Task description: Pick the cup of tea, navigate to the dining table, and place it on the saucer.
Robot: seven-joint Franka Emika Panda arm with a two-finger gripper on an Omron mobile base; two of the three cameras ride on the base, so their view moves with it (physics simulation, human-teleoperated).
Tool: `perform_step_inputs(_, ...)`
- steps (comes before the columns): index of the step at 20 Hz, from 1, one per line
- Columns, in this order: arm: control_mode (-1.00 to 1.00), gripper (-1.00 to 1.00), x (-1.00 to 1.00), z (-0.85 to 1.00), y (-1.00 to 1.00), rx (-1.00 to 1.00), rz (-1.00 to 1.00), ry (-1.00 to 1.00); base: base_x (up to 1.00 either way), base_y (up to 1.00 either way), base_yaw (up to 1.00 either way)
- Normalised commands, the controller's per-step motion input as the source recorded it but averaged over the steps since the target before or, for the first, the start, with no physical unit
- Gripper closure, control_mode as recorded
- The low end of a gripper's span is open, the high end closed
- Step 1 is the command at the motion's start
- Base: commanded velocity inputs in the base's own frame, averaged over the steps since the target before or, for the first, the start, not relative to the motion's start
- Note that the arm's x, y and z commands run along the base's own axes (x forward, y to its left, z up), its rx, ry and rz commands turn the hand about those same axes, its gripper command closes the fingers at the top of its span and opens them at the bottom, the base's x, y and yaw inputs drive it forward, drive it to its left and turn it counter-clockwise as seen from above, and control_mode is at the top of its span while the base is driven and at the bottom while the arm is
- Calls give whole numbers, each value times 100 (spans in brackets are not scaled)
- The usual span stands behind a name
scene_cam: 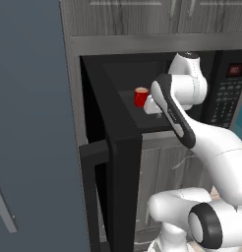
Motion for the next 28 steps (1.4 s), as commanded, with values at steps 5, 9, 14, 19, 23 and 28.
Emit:
perform_step_inputs(5, -100, -100, -1, -2, 2, 0, 0, -6, 0, 0, 0)
perform_step_inputs(9, -100, -100, 0, 10, 36, -8, 0, -36, 0, 0, 0)
perform_step_inputs(14, -100, -100, 0, 34, 29, -5, 0, -38, 0, 0, 0)
perform_step_inputs(19, -100, -100, 0, 17, 23, -1, 0, -28, 0, 0, 0)
perform_step_inputs(23, -100, -100, 0, 9, 0, 0, -3, -18, 0, 0, 0)
perform_step_inputs(28, -100, -100, 0, 0, -15, 1, -7, -4, 0, 0, 0)
